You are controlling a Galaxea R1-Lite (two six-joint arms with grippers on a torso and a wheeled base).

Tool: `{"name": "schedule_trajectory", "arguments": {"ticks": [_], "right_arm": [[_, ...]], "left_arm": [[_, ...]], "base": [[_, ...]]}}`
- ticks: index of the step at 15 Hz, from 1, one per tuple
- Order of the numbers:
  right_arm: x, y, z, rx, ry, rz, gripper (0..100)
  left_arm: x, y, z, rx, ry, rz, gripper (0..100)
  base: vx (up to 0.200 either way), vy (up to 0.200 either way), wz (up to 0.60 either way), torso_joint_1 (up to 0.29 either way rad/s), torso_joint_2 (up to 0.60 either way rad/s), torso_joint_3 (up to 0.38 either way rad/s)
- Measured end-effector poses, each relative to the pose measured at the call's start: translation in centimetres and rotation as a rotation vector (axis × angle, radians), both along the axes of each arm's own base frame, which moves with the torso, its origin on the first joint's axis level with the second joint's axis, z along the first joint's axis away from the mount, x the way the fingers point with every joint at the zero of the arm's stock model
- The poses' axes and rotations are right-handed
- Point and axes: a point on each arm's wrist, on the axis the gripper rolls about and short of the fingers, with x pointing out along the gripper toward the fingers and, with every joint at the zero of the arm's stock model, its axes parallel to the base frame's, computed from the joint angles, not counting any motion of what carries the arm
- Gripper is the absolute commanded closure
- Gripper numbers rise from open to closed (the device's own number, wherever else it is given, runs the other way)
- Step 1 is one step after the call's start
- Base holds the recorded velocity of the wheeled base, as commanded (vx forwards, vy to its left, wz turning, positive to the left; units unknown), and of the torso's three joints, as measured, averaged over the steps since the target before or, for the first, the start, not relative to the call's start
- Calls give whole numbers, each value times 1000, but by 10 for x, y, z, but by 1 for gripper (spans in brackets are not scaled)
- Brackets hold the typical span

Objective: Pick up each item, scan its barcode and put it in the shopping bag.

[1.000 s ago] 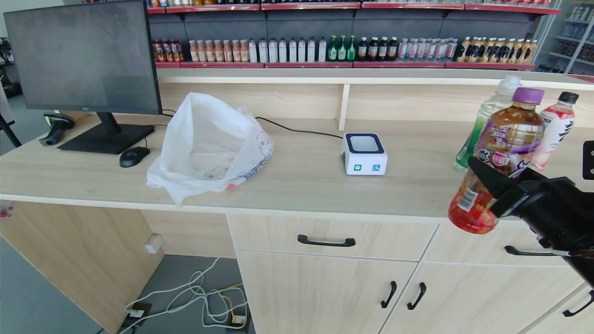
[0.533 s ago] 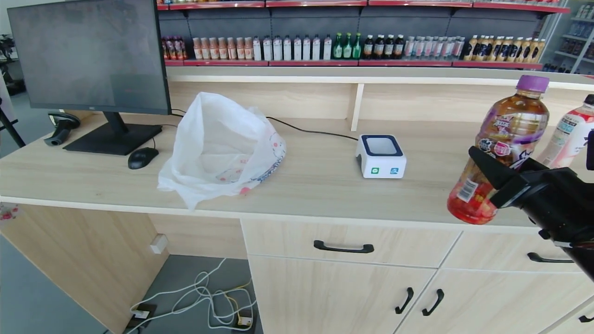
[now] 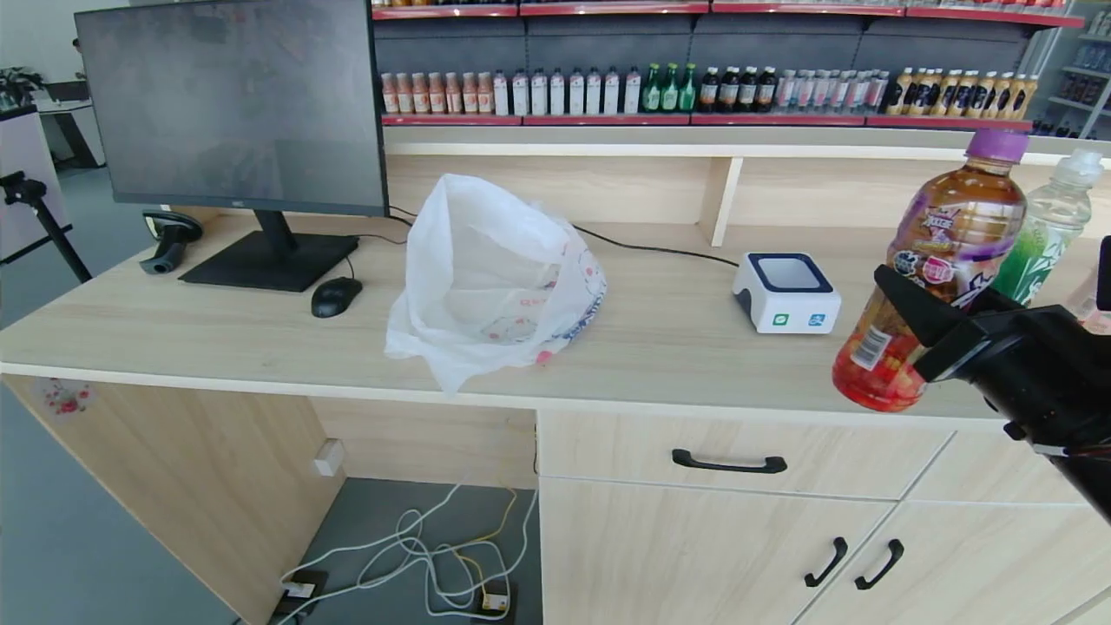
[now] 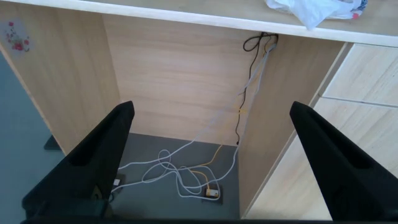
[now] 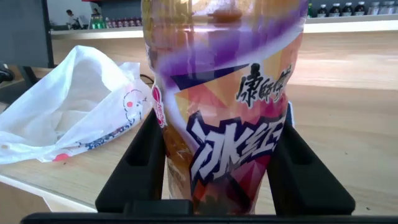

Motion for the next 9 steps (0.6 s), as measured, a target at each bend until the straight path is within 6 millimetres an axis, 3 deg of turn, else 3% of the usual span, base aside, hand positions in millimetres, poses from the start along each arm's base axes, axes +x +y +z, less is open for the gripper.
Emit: {"name": "schedule_trajectory", "arguments": {"ticks": [6, 9], "right_arm": [[6, 6, 1, -4, -6, 20, 100], [7, 8, 0, -4, -3, 27, 100]], "left_arm": [[0, 0, 0, -4, 0, 0, 0], [0, 0, 0, 4, -1, 0, 0]], "base": [[0, 200, 0, 4, 5, 1], [0, 0, 0, 0, 0, 0]]}}
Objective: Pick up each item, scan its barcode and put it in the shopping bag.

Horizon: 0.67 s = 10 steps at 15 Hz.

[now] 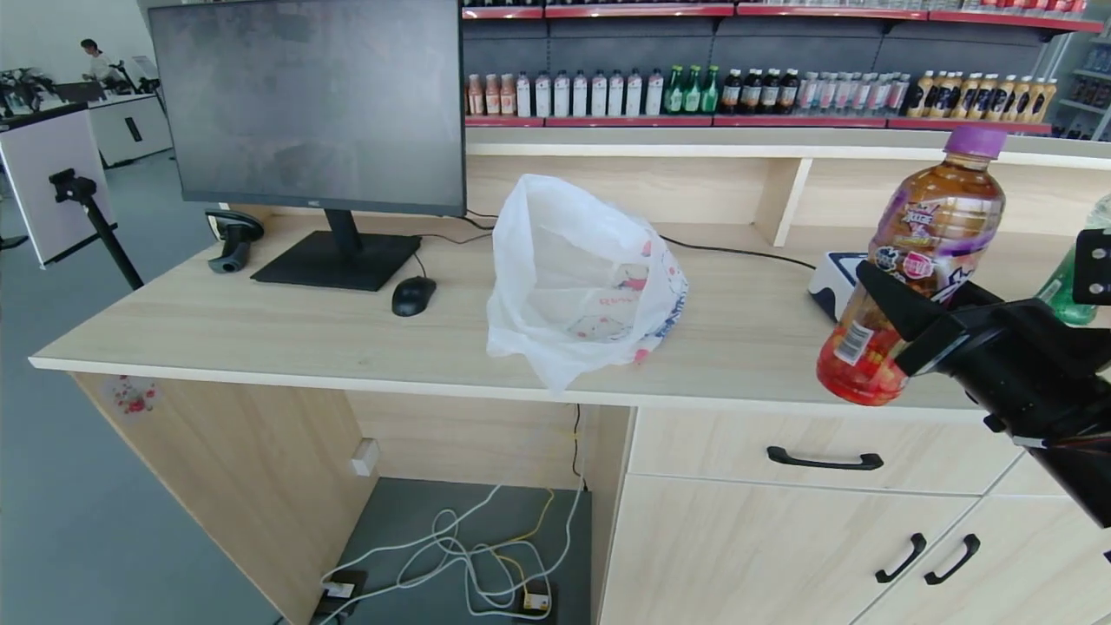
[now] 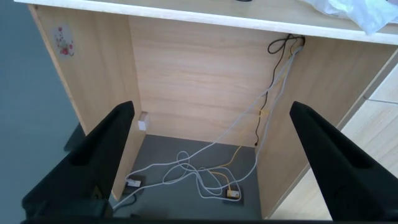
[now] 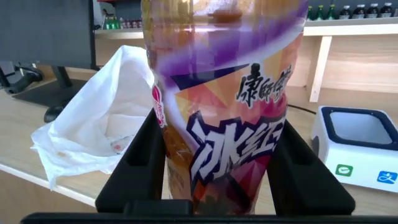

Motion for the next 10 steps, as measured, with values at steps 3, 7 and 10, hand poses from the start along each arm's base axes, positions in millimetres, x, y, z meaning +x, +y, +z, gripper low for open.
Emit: {"name": "schedule_trajectory", "arguments": {"ticks": [3, 7, 10], "right_arm": [[0, 2, 0, 3, 0, 3, 100], [2, 6, 5, 6, -22, 24, 100], [1, 7, 6, 7, -28, 30, 100]], "left_arm": [[0, 0, 0, 0, 0, 0, 0], [0, 0, 0, -6, -1, 0, 0], [0, 0, 0, -6, 0, -1, 0]], "base": [[0, 0, 0, 0, 0, 0], [100, 0, 0, 0, 2, 2], [133, 0, 0, -2, -3, 5]]}}
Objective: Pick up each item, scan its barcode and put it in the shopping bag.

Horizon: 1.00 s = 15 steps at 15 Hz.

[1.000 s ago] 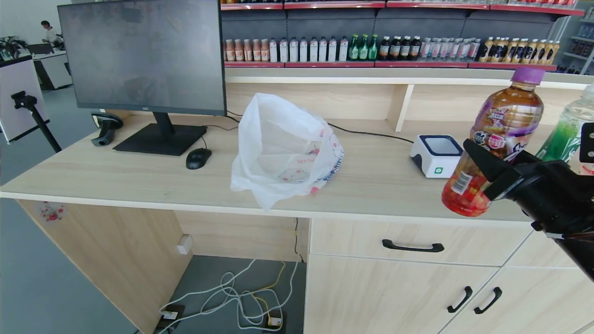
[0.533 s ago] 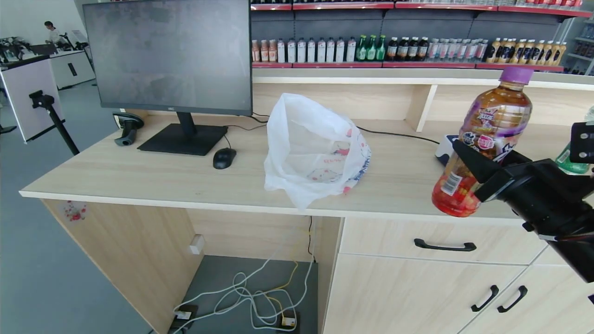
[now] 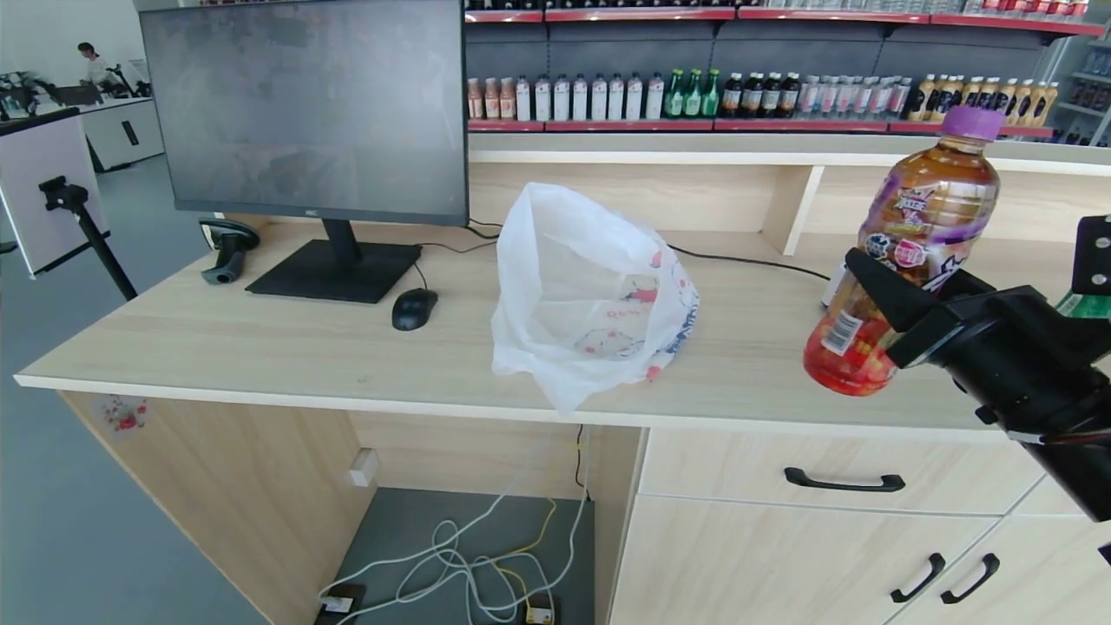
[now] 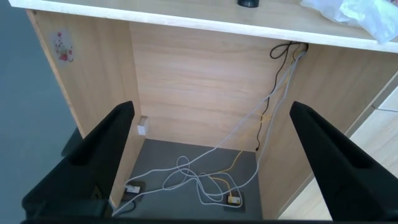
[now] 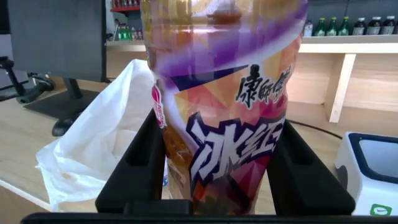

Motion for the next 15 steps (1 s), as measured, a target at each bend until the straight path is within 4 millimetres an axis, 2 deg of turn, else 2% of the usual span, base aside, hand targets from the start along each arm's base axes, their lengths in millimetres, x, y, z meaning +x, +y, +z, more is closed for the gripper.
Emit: {"name": "schedule_trajectory", "arguments": {"ticks": [10, 15], "right_arm": [[3, 2, 6, 8, -21, 3, 100], [4, 3, 6, 7, -24, 6, 100]], "left_arm": [[0, 0, 0, 1, -1, 1, 0], [0, 0, 0, 0, -2, 1, 0]], "base": [[0, 0, 0, 0, 0, 0], [0, 0, 600, 1, 6, 5]]}}
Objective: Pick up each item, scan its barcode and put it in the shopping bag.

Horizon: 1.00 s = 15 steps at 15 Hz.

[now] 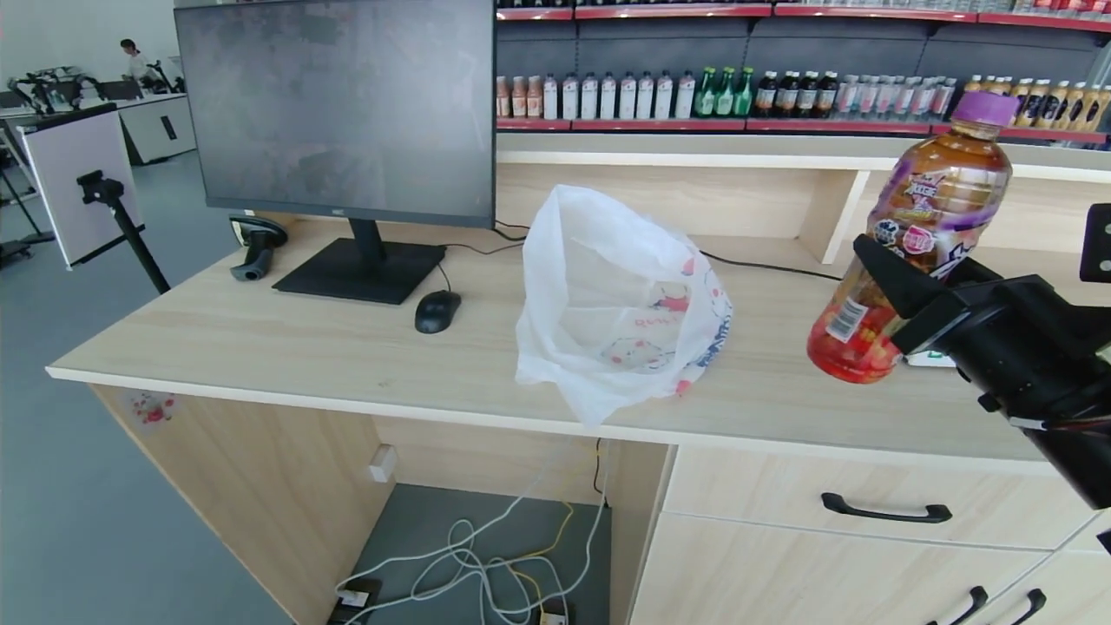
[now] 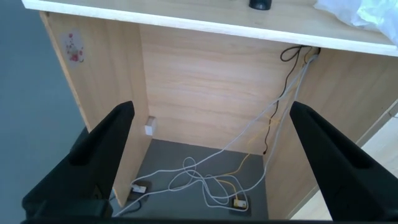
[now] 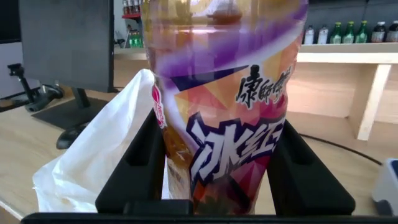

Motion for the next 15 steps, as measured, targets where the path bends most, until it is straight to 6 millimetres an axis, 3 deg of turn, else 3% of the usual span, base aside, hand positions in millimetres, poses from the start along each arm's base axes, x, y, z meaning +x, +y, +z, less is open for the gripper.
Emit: {"name": "schedule_trajectory", "arguments": {"ticks": [4, 7, 12, 15], "right_arm": [[7, 4, 5, -15, -27, 2, 100], [23, 17, 18, -18, -95, 24, 100], [69, 38, 14, -17, -109, 48, 100], [104, 51, 1, -25, -97, 59, 100]], "left_arm": [[0, 0, 0, 2, -2, 1, 0], [0, 0, 0, 4, -2, 0, 0], [0, 0, 1, 4, -6, 1, 0], [0, 0, 1, 6, -6, 0, 0]], "base": [[0, 0, 150, 5, 2, 1], [0, 0, 0, 0, 0, 0], [0, 0, 0, 0, 0, 0], [0, 0, 0, 0, 0, 0]]}}
